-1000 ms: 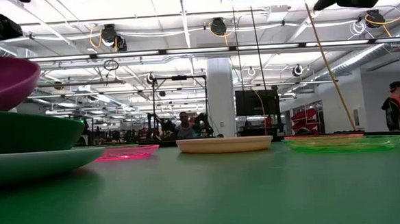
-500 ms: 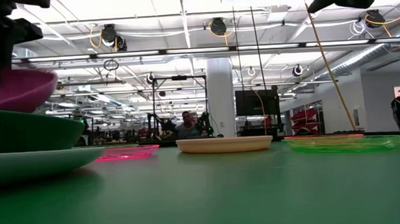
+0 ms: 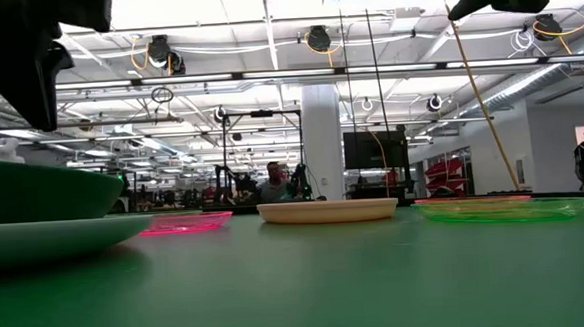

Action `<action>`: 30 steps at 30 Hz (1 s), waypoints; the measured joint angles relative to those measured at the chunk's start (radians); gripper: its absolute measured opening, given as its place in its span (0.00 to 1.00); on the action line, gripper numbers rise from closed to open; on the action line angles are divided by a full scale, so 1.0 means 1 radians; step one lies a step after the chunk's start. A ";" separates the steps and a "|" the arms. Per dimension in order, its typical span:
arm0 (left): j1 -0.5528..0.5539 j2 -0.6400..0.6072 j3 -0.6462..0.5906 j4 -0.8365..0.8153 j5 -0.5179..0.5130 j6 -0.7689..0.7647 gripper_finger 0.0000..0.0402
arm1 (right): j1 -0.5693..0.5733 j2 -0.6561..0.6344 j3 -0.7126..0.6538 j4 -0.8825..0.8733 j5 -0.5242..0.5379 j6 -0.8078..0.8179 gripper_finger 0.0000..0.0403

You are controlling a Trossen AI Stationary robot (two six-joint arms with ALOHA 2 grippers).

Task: Stack plastic plates
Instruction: Adjust the large green plate under the large pink plate, then stack the white plate on top of the medium pink plate

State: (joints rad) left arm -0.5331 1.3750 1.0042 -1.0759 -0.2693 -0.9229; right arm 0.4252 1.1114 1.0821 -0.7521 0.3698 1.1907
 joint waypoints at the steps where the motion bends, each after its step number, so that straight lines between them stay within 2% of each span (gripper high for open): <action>1: 0.000 0.000 0.000 -0.007 -0.004 -0.029 0.27 | 0.000 0.000 0.000 0.000 0.000 0.018 0.52; 4: 0.009 0.000 -0.013 -0.072 0.002 -0.128 0.27 | 0.000 0.004 0.000 0.000 0.000 0.067 0.52; 7: 0.024 -0.001 -0.051 -0.182 0.093 -0.240 0.27 | 0.000 0.009 0.000 0.001 0.000 0.080 0.52; 12: 0.015 -0.002 -0.148 -0.133 0.236 -0.286 0.27 | -0.019 0.027 0.000 0.004 -0.003 0.081 0.52; 15: 0.014 -0.001 -0.197 -0.102 0.303 -0.363 0.27 | -0.027 0.033 0.000 0.030 -0.004 0.081 0.52; 20: -0.004 -0.001 -0.214 -0.099 0.335 -0.473 0.27 | -0.032 0.034 0.000 0.061 -0.004 0.081 0.52; 25: -0.021 -0.001 -0.213 -0.015 0.377 -0.557 0.27 | -0.034 0.034 0.000 0.069 -0.004 0.082 0.52; 30: -0.031 -0.001 -0.213 0.038 0.365 -0.648 0.27 | -0.037 0.034 0.000 0.068 -0.003 0.089 0.52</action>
State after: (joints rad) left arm -0.5640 1.3743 0.7910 -1.0380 0.0955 -1.5707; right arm 0.3878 1.1450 1.0821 -0.6842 0.3672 1.2796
